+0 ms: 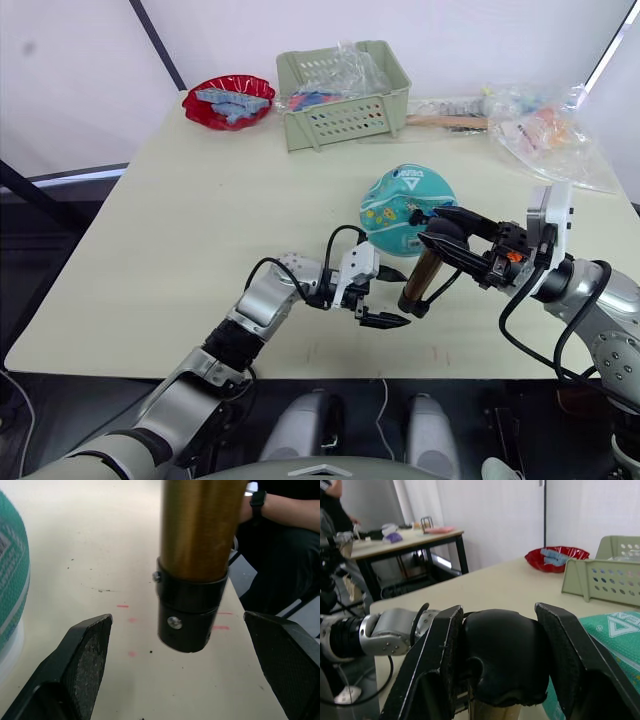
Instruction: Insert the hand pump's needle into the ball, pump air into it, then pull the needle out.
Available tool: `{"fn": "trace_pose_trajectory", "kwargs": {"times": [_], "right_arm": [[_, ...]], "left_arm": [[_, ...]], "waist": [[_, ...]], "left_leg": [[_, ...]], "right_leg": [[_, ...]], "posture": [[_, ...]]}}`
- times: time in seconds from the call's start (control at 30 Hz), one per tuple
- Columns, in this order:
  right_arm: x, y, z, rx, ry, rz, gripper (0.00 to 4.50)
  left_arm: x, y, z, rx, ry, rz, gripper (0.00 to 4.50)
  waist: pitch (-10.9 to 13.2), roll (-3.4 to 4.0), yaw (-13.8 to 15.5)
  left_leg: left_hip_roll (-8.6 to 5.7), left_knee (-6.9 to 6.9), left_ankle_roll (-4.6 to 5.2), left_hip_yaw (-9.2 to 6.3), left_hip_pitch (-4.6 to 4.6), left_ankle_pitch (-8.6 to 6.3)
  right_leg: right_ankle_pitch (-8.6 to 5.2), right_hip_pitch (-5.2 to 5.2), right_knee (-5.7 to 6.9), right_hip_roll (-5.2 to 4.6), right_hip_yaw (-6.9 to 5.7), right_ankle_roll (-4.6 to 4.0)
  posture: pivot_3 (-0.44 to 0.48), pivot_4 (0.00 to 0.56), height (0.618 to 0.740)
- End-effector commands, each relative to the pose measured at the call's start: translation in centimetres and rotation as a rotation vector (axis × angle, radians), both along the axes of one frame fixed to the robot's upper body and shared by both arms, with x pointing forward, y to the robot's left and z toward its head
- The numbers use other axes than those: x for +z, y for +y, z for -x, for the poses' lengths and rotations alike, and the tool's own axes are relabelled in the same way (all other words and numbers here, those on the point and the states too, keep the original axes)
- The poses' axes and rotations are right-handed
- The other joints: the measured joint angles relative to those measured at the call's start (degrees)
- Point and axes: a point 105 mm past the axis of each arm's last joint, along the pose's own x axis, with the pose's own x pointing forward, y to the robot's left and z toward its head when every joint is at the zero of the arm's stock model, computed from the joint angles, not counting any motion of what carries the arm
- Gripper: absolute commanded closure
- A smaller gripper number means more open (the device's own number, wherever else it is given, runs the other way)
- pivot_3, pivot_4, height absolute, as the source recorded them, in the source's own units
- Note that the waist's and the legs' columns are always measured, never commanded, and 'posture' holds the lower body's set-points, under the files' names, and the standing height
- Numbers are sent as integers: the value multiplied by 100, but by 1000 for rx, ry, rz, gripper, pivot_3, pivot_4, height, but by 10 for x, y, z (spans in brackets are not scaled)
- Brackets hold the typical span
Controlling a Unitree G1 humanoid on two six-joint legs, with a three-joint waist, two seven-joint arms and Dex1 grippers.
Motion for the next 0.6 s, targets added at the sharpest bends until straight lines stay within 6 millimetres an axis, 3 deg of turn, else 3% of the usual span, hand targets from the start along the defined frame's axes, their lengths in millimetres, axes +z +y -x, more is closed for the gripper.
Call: {"fn": "trace_pose_trajectory", "kwargs": {"times": [0.03, 0.2, 0.5, 0.6], "right_arm": [[12, 6, 7, 36, -72, 25, 2713], [8, 8, 9, 47, -72, 43, 2713], [8, 9, 10, 58, -75, 31, 2713], [8, 10, 12, 64, -73, 29, 2713]], "left_arm": [[7, -8, 0, -21, -34, 17, 38], [11, -11, 1, -19, 1, 49, 38], [1, -7, 6, -43, 15, 8, 38], [1, -7, 7, -47, 17, 9, 856]], "waist": [[0, 0, 0], [0, 0, 1], [0, 0, 1], [0, 0, 1]], "left_leg": [[0, 0, 0, 0, 0, 0], [0, 0, 0, -2, -2, 0], [0, 1, 0, -3, -2, 0], [0, 1, 0, -4, -2, 0]], "right_leg": [[0, 0, 0, 0, 0, 0], [1, -1, 0, 0, -3, 1], [1, 0, 0, 0, -4, 2], [1, 0, 0, 0, -4, 2]], "posture": [[0, 150, 738], [0, 150, 738], [0, 150, 738], [0, 150, 738]]}}
